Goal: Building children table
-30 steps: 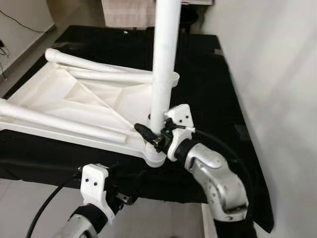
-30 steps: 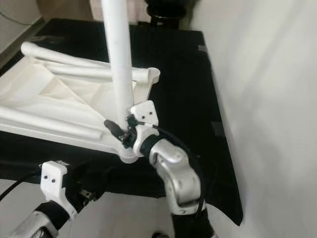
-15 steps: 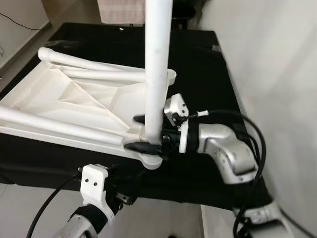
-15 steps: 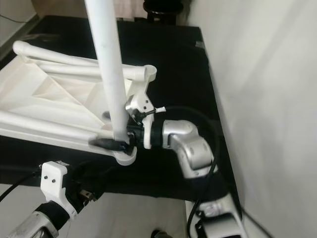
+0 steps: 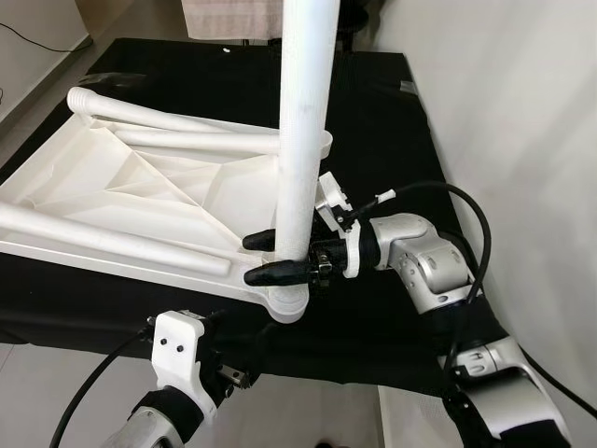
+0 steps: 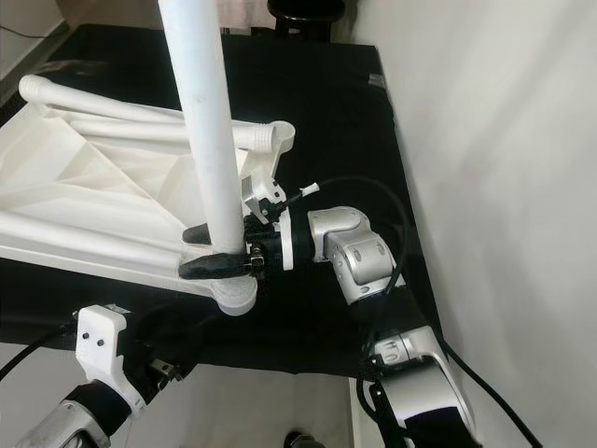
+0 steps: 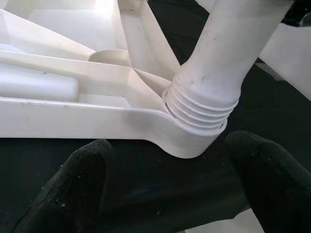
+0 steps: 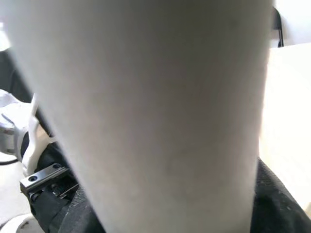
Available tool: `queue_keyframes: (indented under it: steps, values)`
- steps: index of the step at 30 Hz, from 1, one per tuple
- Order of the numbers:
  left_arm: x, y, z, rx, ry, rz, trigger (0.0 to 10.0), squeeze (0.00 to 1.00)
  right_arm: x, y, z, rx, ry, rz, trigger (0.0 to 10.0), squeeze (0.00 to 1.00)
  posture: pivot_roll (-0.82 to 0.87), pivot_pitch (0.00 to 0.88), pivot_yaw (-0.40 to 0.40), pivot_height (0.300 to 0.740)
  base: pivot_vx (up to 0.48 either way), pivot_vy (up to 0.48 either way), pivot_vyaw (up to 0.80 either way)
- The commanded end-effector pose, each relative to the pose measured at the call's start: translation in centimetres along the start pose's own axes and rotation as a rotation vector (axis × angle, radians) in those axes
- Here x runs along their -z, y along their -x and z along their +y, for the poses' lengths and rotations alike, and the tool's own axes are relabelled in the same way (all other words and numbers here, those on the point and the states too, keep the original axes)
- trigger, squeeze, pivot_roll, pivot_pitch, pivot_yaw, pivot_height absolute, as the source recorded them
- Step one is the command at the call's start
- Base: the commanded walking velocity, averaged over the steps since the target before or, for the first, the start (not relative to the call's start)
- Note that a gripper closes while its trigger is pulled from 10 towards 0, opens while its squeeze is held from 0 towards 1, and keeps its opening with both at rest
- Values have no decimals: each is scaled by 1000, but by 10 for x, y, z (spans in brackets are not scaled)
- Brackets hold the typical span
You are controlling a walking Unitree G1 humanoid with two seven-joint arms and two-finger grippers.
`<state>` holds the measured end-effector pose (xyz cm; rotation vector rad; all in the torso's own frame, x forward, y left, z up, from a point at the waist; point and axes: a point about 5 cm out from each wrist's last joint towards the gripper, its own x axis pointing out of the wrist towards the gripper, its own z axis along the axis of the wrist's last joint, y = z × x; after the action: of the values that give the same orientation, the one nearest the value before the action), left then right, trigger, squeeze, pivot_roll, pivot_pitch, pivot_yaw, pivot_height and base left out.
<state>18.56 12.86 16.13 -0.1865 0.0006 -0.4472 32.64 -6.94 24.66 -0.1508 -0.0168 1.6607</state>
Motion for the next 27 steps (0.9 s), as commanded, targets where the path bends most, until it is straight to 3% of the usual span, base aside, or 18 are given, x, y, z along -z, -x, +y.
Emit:
queue_keyframes:
  steps: [1, 5, 6, 7, 8, 9, 13, 21, 22, 27]
  values:
    - [3, 2, -2, 0, 19, 15, 10000, 0, 6, -2, 1, 12, -31, 5, 0, 0, 5, 255, -76, 740, 0, 0, 0]
    - [3, 2, -3, 0, 20, 13, 10000, 0, 25, -4, 0, 438, -96, 7, 0, 0, -3, 255, -94, 740, 0, 0, 0]
    - [3, 3, -2, -2, 18, 13, 10000, 0, 34, -9, 5, 720, -136, -10, 0, 0, -4, 259, -99, 740, 0, 0, 0]
    - [3, 3, -2, -2, 18, 13, 10000, 0, 34, -9, 5, 720, -136, -10, 0, 0, -4, 259, -99, 740, 0, 0, 0]
    - [3, 3, -1, -3, 17, 13, 10000, 0, 41, -9, 11, 894, -166, 1, 0, 0, -4, 259, -99, 740, 0, 0, 0]
    - [2, 3, -1, -5, 16, 12, 10000, 0, 45, -11, 25, 987, -185, 14, 0, 0, -6, 259, -93, 740, 0, 0, 0]
    - [2, 2, 1, -6, 14, 13, 10000, 0, 44, -21, 40, 996, -225, -14, 0, 0, -18, 257, -76, 740, 0, 0, 0]
    - [6, -1, 3, 0, 15, 21, 10000, 0, 38, -27, 27, 959, -190, -20, 0, 0, -17, 220, -70, 740, 0, 0, 0]
    - [6, -1, 4, -2, 15, 20, 10000, 0, 33, -34, 26, 915, -186, -5, 10000, 0, -14, 215, -72, 740, 0, 0, 0]
    - [6, -2, 3, -6, 14, 16, 10000, 0, 19, -41, 20, 749, -133, -10, 10000, 0, -9, 216, -75, 740, 0, 0, 0]
